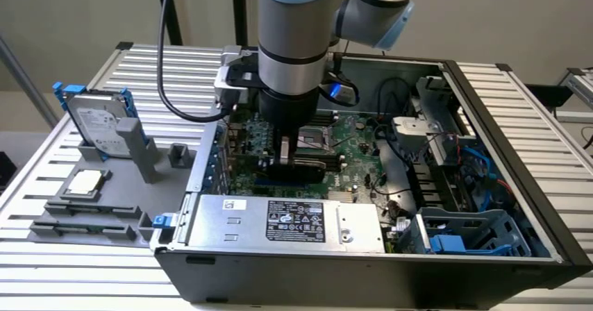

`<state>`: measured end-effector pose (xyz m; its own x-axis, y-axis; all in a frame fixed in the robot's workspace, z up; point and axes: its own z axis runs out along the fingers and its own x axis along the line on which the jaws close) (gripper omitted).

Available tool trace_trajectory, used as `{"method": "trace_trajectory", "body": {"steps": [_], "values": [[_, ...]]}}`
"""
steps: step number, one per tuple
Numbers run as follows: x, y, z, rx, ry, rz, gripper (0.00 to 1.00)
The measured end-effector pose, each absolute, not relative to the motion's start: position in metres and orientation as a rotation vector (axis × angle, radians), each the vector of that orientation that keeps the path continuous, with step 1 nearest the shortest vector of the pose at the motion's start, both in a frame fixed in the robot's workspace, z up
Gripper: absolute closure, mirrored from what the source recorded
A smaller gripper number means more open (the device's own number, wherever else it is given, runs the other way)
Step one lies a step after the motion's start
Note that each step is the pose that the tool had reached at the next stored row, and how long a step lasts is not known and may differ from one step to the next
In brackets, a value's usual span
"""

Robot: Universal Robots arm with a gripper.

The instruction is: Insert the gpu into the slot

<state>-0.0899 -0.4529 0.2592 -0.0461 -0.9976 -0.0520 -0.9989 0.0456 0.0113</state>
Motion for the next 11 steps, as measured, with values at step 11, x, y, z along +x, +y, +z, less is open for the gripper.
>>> {"method": "trace_trajectory", "body": {"steps": [11], "values": [[-0.0858,-0.4529,0.2618,-2.162,2.265,0.102,0.74]]}}
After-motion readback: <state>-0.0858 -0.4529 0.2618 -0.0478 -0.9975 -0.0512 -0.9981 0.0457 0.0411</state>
